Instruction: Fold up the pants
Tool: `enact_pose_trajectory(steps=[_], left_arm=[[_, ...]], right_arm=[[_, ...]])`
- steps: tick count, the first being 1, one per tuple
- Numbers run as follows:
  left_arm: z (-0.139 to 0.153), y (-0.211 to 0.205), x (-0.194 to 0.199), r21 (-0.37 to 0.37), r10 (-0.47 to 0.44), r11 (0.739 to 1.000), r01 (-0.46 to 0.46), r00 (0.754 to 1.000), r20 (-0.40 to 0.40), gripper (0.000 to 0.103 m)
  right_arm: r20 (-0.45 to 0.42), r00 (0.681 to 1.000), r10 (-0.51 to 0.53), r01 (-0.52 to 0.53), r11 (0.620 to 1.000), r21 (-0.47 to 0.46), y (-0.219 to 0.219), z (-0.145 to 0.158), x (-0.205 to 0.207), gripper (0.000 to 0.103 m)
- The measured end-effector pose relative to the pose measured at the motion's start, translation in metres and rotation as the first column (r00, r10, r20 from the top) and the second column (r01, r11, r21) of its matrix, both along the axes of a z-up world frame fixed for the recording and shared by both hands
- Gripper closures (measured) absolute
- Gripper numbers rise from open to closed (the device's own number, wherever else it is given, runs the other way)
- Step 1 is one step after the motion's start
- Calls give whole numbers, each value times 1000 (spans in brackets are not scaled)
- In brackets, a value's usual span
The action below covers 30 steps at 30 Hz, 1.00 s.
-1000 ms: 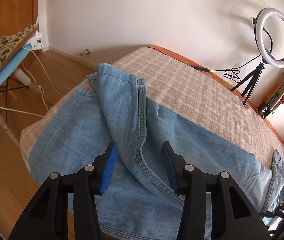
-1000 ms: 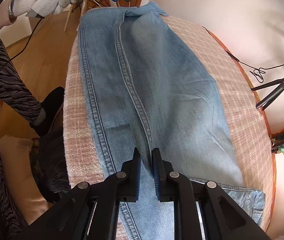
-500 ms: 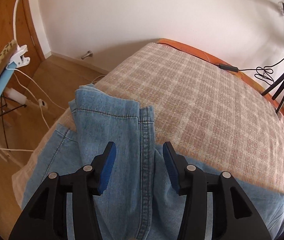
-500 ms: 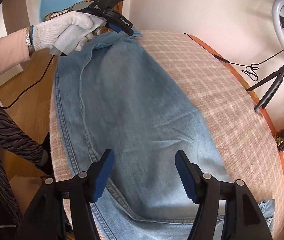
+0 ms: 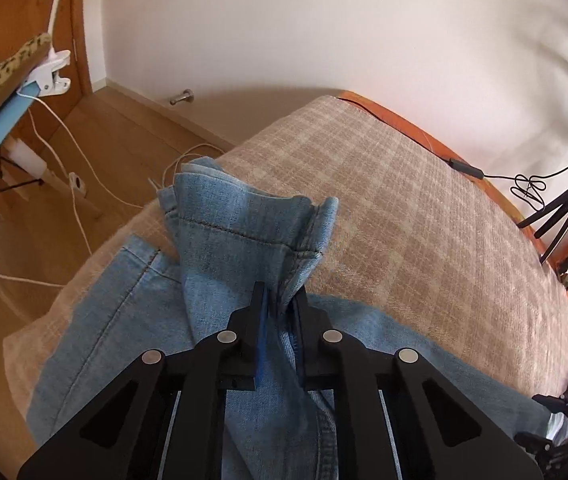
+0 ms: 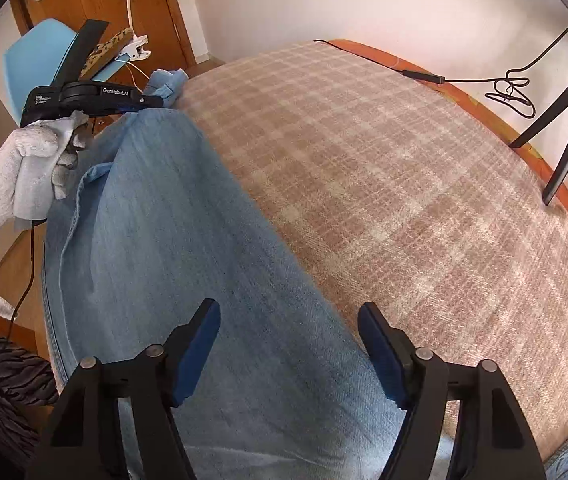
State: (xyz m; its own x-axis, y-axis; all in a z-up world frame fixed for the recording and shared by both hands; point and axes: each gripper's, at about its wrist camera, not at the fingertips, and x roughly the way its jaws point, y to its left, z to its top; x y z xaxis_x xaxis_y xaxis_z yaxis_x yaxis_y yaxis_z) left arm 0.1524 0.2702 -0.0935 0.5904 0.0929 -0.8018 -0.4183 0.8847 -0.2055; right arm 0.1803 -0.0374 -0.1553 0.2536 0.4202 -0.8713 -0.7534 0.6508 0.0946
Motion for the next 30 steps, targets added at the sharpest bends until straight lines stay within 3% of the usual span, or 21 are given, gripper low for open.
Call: enact_pose_trajectory(steps=[1, 4, 13, 15, 17, 18, 21, 23, 30], left_arm=[[5, 3, -9, 1, 0, 1000, 0, 1000, 12, 94], [16, 17, -37, 21, 26, 999, -27, 999, 31, 97], [8, 65, -88, -27, 109, 994, -109, 994, 6, 97], [10, 71, -94, -39, 122, 992, -122, 992, 15, 97], [15, 78, -100, -35, 133, 991, -132, 991, 30, 97], [17, 81, -103, -31, 135, 991, -134, 990, 35, 97], [18, 87, -109, -36, 132, 991, -130, 991, 33, 97], [19, 88, -112, -32, 119, 992, -118, 992, 33, 97], [18, 90, -116, -42, 114, 993, -112, 992, 46, 97]], right_arm=[[0, 1000, 4, -4, 1000, -3, 1, -1, 0, 69], [21, 999, 32, -32, 999, -1, 3, 4, -8, 92], [135, 991, -4, 8, 999, -31, -8, 33, -19, 99], [185, 983, 3, 13, 996, -84, -6, 37, -29, 92], [212, 977, 12, 4, 997, -79, -9, 45, -44, 50], [221, 975, 24, -10, 998, -67, -10, 49, -53, 44], [218, 970, 112, -102, 993, -55, -2, 53, -89, 40], [208, 957, 202, -192, 979, -64, 10, 49, -116, 31], [173, 897, 406, -385, 912, -144, 73, 14, -167, 30]])
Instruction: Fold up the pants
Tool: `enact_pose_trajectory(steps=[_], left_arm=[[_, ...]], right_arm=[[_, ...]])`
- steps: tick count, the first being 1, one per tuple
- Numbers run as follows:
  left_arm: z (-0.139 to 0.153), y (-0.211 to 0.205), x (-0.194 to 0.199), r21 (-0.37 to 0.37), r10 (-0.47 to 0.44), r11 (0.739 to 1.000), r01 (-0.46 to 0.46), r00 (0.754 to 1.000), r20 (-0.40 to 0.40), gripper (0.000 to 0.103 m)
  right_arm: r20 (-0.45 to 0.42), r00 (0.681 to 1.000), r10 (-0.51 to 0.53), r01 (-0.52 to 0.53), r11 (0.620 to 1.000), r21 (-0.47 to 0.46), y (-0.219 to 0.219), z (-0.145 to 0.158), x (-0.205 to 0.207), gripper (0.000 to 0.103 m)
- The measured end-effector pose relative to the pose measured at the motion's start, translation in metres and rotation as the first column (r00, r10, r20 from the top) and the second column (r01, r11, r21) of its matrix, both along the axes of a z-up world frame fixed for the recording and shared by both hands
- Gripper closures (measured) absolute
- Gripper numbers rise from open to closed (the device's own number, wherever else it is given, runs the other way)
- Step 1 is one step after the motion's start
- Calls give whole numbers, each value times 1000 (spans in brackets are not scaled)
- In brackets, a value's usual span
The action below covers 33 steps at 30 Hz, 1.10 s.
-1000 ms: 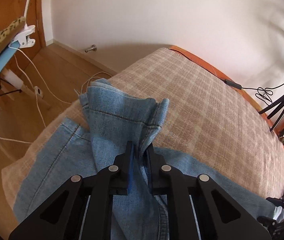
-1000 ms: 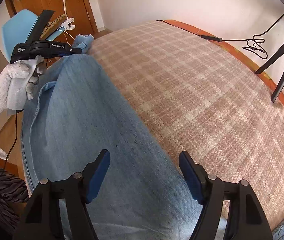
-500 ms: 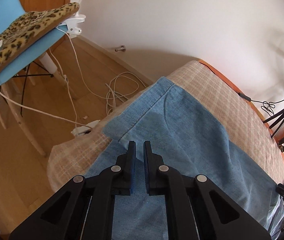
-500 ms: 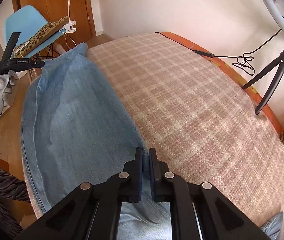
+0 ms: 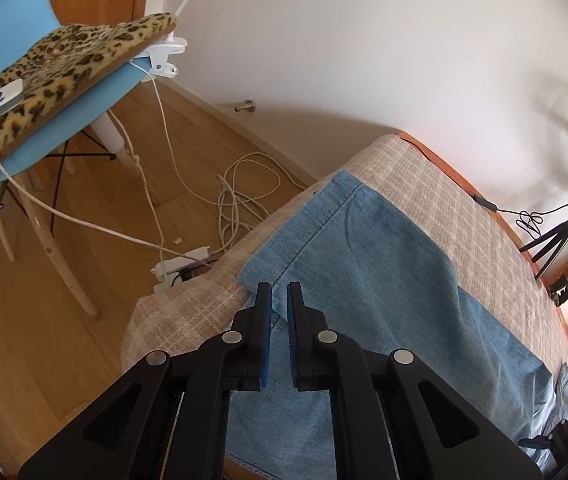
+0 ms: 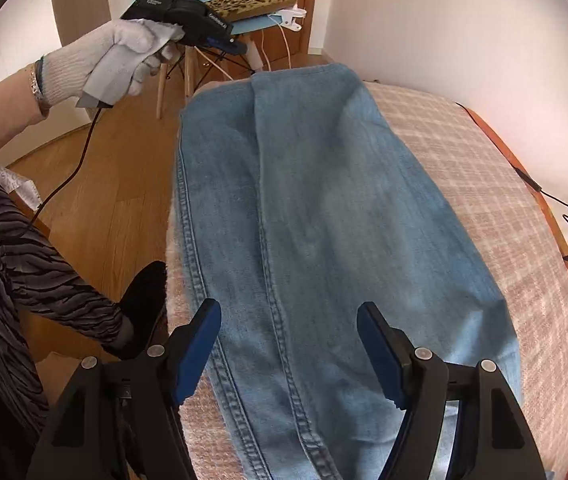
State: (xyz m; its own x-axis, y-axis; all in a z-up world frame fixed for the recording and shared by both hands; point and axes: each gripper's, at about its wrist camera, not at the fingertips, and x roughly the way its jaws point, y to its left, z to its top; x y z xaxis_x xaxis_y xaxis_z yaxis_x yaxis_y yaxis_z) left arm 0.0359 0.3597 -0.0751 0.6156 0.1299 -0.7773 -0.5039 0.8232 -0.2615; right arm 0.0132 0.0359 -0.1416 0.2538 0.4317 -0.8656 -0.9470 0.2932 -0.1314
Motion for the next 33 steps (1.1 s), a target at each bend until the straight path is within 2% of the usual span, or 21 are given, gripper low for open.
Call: enact_pose_trajectory(steps=[3, 5, 6, 7, 8, 9, 10, 11, 17, 20, 23, 25, 28, 33], left_arm=[[-4, -2, -1, -26, -9, 1000, 10, 1000, 8, 97], [-10, -2, 2, -75, -21, 997, 20, 1000, -2, 97], [-15, -2, 4, -116, -28, 993, 27, 1000, -7, 96], [-20, -3, 7, -158, -35, 987, 32, 999, -17, 88], [-25, -3, 10, -196, -36, 980, 30, 999, -29, 79], [-30, -4, 12, -229, -34, 973, 24, 999, -38, 60], [-35, -6, 14, -269, -30, 963, 18, 999, -40, 52], [-39, -7, 16, -307, -28, 952, 15, 999, -39, 52], [-55, -11, 26, -447, 42, 893, -57, 998, -42, 51], [-55, -12, 30, -472, 89, 876, -94, 995, -32, 51], [-53, -10, 33, -463, 132, 878, -121, 991, -8, 54], [-54, -7, 35, -458, 151, 879, -134, 989, 0, 91], [-48, -5, 38, -443, 162, 886, -135, 987, 23, 97], [1, -16, 37, -356, 78, 934, -25, 988, 133, 98]], right_arm=[[17, 1000, 0, 0, 1000, -26, 20, -12, 1, 32], [21, 1000, -8, 9, 999, -42, 29, -18, 6, 40], [22, 1000, -11, 12, 998, -55, 33, -20, 7, 53], [12, 1000, -16, 17, 998, -67, 36, -23, 11, 74], [-9, 1000, -22, 21, 998, -62, 36, -24, 15, 81], [-23, 999, -31, 30, 998, -47, 35, -23, 19, 82], [-28, 999, -42, 41, 998, -38, 35, -21, 23, 92], [-32, 998, -52, 51, 998, -29, 34, -18, 26, 96], [-43, 994, -101, 102, 995, 20, 25, -5, 45, 100], [-66, 992, -104, 107, 993, 45, 21, 0, 46, 101], [-49, 995, -82, 84, 995, 52, 19, 4, 38, 101], [-22, 997, -69, 70, 997, 43, 17, 5, 33, 102], [21, 997, -72, 71, 997, 29, 16, 11, 32, 103], [29, 996, -83, 80, 992, 93, -1, 52, 32, 103]])
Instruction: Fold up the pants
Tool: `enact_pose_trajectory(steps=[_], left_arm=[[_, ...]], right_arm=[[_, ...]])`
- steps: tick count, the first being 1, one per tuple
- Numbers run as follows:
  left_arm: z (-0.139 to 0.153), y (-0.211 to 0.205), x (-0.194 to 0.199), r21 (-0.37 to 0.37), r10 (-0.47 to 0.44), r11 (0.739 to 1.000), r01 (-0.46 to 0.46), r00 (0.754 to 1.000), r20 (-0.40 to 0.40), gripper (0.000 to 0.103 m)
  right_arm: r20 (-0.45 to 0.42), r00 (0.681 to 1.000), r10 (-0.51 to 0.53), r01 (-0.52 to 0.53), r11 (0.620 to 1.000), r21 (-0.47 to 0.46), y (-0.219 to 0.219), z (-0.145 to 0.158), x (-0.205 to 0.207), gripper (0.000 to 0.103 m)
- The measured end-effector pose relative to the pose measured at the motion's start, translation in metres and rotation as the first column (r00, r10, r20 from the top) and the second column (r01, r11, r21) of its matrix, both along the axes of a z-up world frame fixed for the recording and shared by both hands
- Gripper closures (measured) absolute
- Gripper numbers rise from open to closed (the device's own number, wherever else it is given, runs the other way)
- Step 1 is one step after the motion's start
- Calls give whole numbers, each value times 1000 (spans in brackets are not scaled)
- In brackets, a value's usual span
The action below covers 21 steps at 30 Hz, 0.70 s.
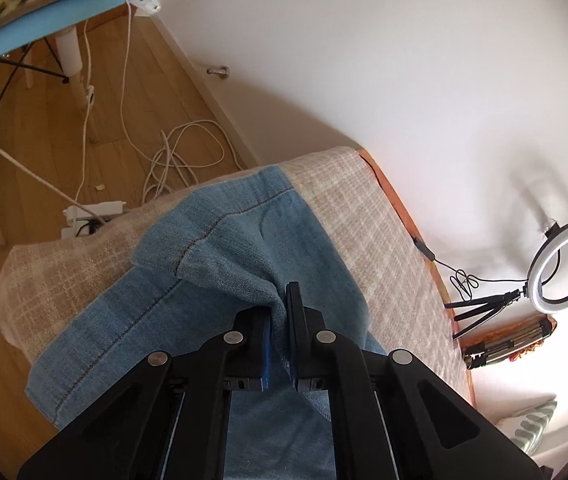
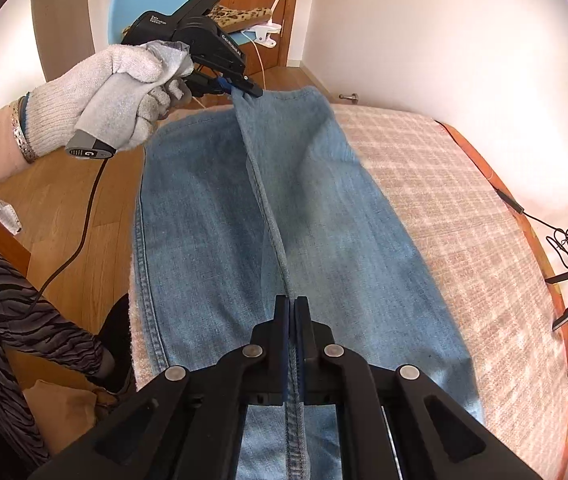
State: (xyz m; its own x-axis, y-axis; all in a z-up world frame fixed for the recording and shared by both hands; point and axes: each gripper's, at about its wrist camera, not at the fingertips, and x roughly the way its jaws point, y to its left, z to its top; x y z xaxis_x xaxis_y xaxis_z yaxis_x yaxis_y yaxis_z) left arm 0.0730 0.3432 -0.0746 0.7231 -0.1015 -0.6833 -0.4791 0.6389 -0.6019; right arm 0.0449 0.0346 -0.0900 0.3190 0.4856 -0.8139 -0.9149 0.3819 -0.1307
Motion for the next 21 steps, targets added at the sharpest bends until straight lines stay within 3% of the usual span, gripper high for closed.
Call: enact_pose_trajectory(steps=[5, 9, 12, 15, 16, 17, 21], left_arm=[[14, 0, -36, 71, -36, 997, 37, 999, -14, 98], [-16, 4, -69, 98, -46, 994, 57, 993, -111, 98], [-43, 8, -83, 74, -47, 995, 61, 983, -178, 98], [-50, 5, -90, 92, -69, 992, 89, 978, -194, 98], [-50, 4, -91, 99, -76, 990, 96, 978, -193, 98], [-49, 3, -93, 106, -85, 989, 106, 979, -188, 98], [-46, -1, -92, 151, -110, 979, 137, 978, -178, 98]], right_arm=[[-35, 996, 78, -78, 997, 8, 2, 15, -29, 103], [-96, 983, 158, -165, 984, -62, 16, -16, -58, 103], [-132, 972, 195, -213, 967, -138, 25, -43, -67, 103], [-189, 958, 213, -243, 958, -151, 28, -46, -60, 94], [-192, 958, 215, -242, 962, -129, 27, -40, -54, 74], [-180, 959, 219, -240, 965, -103, 29, -32, -48, 61], [-153, 971, 186, -192, 981, -24, 48, -6, -10, 59]])
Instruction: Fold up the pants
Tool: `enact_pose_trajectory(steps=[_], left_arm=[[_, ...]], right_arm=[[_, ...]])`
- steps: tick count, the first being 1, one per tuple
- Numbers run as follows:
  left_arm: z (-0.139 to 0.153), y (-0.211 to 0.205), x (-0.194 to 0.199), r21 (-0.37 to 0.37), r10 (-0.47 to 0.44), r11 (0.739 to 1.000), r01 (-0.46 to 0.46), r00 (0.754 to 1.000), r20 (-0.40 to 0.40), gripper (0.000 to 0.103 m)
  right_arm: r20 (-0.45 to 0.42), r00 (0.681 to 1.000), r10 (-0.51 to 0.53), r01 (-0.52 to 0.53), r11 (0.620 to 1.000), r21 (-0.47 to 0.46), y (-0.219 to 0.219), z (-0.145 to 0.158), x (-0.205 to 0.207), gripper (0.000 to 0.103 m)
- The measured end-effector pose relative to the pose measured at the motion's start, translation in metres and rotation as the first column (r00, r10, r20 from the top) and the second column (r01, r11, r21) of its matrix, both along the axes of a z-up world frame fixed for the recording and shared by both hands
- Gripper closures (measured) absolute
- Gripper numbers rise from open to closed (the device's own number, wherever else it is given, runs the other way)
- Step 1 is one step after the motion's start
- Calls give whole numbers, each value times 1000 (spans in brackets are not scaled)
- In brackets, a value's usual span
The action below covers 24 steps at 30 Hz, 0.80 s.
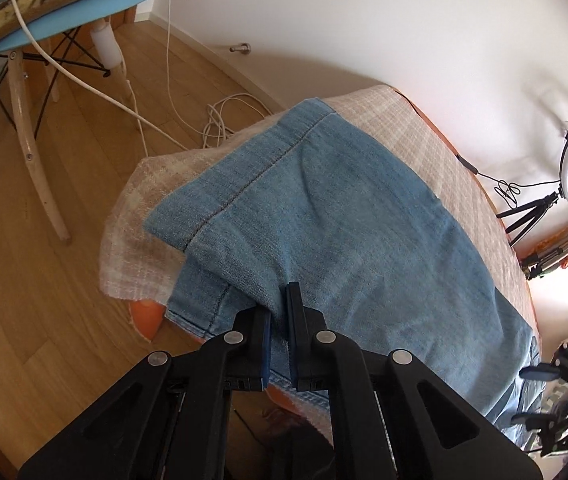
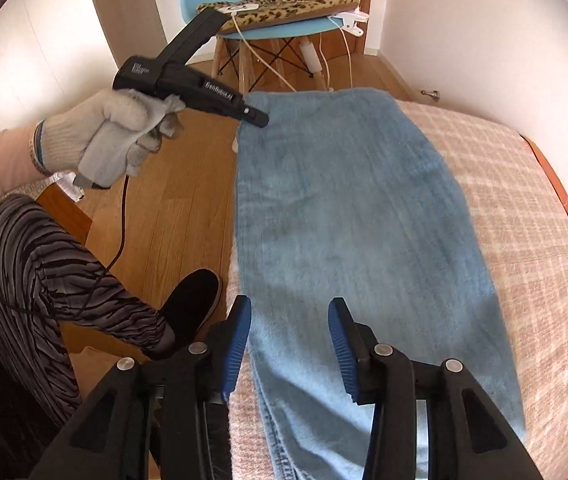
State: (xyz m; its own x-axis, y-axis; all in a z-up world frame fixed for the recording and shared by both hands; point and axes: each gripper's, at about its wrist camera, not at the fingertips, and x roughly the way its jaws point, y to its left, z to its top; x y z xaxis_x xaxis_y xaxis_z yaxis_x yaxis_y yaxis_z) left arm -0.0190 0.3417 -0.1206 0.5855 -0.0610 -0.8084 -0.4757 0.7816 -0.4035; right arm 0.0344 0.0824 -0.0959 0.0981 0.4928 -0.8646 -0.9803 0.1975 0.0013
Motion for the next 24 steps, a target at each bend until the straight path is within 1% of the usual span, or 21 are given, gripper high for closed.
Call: enact_pose_trajectory(steps=[2, 3, 5, 6, 8, 9, 10, 13, 15, 16, 17, 19, 21, 23, 24], left_arm=[[0, -1, 0, 9, -10, 1000, 10, 1000, 6, 98], [-2, 2, 0, -3, -7, 1000, 7, 1000, 10, 97], [-6, 12, -1, -68, 22, 997, -20, 999, 25, 94], [-8, 15, -1, -85, 39, 996, -36, 999, 32, 92], [-8, 21, 2, -68, 56, 996, -53, 997, 44, 92], [-6, 21, 2, -65, 57, 996, -53, 997, 51, 92], [-5, 20, 1, -64, 55, 997, -51, 997, 62, 92], [0, 15, -5, -9, 38, 999, -38, 997, 65, 94], [0, 12, -11, 15, 28, 999, -29, 998, 47, 94], [-1, 10, -13, 44, 25, 999, -26, 1000, 19, 94], [-4, 10, -15, 64, 25, 998, -24, 1000, -10, 94], [-7, 13, -22, 77, 37, 996, -33, 998, -48, 94], [0, 17, -28, 93, 44, 995, -40, 998, -48, 94], [14, 14, -30, 116, 37, 993, -34, 999, -24, 94], [23, 10, -30, 128, 19, 992, -19, 1000, -5, 94]], right_arm=[[16, 999, -51, 50, 998, 23, 16, 4, 25, 51], [29, 997, -71, 71, 997, 24, 24, 4, 38, 50], [38, 993, -113, 113, 993, 18, 42, 0, 61, 49], [29, 991, -134, 133, 991, 13, 49, -4, 71, 49], [-10, 985, -170, 170, 985, 11, 59, -9, 84, 49], [-33, 985, -171, 171, 985, 12, 61, -11, 86, 49], [-37, 985, -167, 167, 986, 13, 61, -12, 84, 50], [-24, 990, -142, 142, 990, 2, 60, -20, 73, 50], [-5, 989, -148, 148, 989, -7, 52, -23, 67, 50], [1, 987, -162, 162, 987, -2, 46, -23, 67, 50], [8, 983, -181, 181, 983, 8, 36, -21, 66, 50], [10, 972, -235, 234, 971, 44, 13, -14, 66, 49], [10, 957, -291, 290, 954, 79, -12, -5, 64, 45], [31, 936, -352, 346, 932, 109, -37, 4, 60, 32], [46, 925, -378, 370, 921, 122, -50, 8, 57, 32]])
